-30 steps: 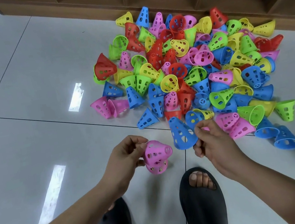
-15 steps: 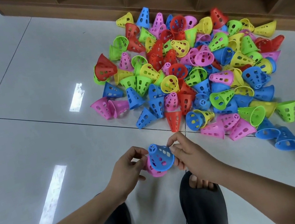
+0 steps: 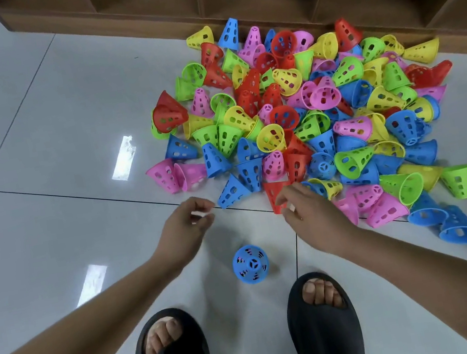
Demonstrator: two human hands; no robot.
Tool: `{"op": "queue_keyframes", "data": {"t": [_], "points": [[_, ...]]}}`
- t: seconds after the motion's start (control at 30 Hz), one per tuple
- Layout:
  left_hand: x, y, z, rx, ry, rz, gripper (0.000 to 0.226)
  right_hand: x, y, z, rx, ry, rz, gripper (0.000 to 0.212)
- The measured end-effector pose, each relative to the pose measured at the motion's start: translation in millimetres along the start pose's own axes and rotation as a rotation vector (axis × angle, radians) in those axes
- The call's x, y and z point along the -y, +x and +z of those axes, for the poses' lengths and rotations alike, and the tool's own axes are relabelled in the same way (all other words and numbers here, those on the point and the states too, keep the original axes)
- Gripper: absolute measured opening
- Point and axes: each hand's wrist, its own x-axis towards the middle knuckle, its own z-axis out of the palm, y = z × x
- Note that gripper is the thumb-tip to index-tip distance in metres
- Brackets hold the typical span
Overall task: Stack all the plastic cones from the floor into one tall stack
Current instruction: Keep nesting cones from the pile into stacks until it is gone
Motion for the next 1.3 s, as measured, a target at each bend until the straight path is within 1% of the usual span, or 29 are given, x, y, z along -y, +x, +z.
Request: {"op": "queue_keyframes", "data": {"t": [0.07,0.17,0.27,0.33,0.4,0.57,0.63,0.73,0.83,0.9,0.97,1.03,1.1,1.2,1.3], "points": [[-5.8,14.1,-7.8,-0.068,0.048,0.05,0.016,-6.5,10.6,-4.5,-0.054,-0.078,-0.017,0.012],[-9.3,31.0,-16.9,-0.141,0.143,0.097,0.022,-16.4,20.8,-7.1,-0.067,-0.173,-0.016,0.022],[-6.4,38.0,-20.8,-0.157,0.197,0.082,0.029,-24.9,22.5,-3.0,-0.032,-0.21,0.015,0.03],[-3.5,38.7,-21.4,-0.131,0.203,0.057,0.035,-27.6,18.9,2.0,0.001,-0.215,0.031,0.032],[-1.4,39.0,-21.9,-0.087,0.209,0.035,0.04,-28.6,14.3,5.9,0.012,-0.209,0.03,0.031],[-1.1,35.7,-23.0,-0.008,0.226,-0.019,0.049,-30.4,4.5,6.9,-0.045,-0.192,-0.002,0.026],[-3.2,32.7,-22.5,-0.011,0.248,-0.004,0.049,-28.9,-1.9,7.0,-0.055,-0.18,-0.039,0.022],[-8.9,23.3,-23.1,-0.082,0.231,0.023,0.042,-25.7,-11.7,8.2,-0.071,-0.17,-0.043,0.013],[-15.7,8.6,-24.6,-0.18,0.159,0.034,0.027,-24.1,-18.6,9.4,-0.079,-0.07,0.047,0.004],[-21.3,-2.4,-24.8,-0.23,0.077,0.036,0.014,-23.1,-22.8,9.0,-0.083,0.009,0.127,0.009],[-28.5,-13.1,-22.5,-0.24,-0.039,0.035,0.009,-19.6,-27.6,7.1,-0.092,0.084,0.202,0.016],[-38.7,-24.6,-17.2,-0.203,-0.18,0.035,0.01,-15.3,-32.2,3.8,-0.107,0.19,0.296,0.017],[-47.9,-35.2,-10.5,-0.129,-0.287,0.028,0.01,-13.3,-36.2,0.6,-0.132,0.285,0.363,0.015],[-54.0,-48.3,0.1,-0.003,-0.347,0.025,0.01,-12.6,-37.8,-4.8,-0.167,0.435,0.422,0.013],[-52.6,-57.3,10.2,0.075,-0.382,0.002,0.016,-9.1,-36.2,-13.6,-0.227,0.661,0.481,0.01]]}}
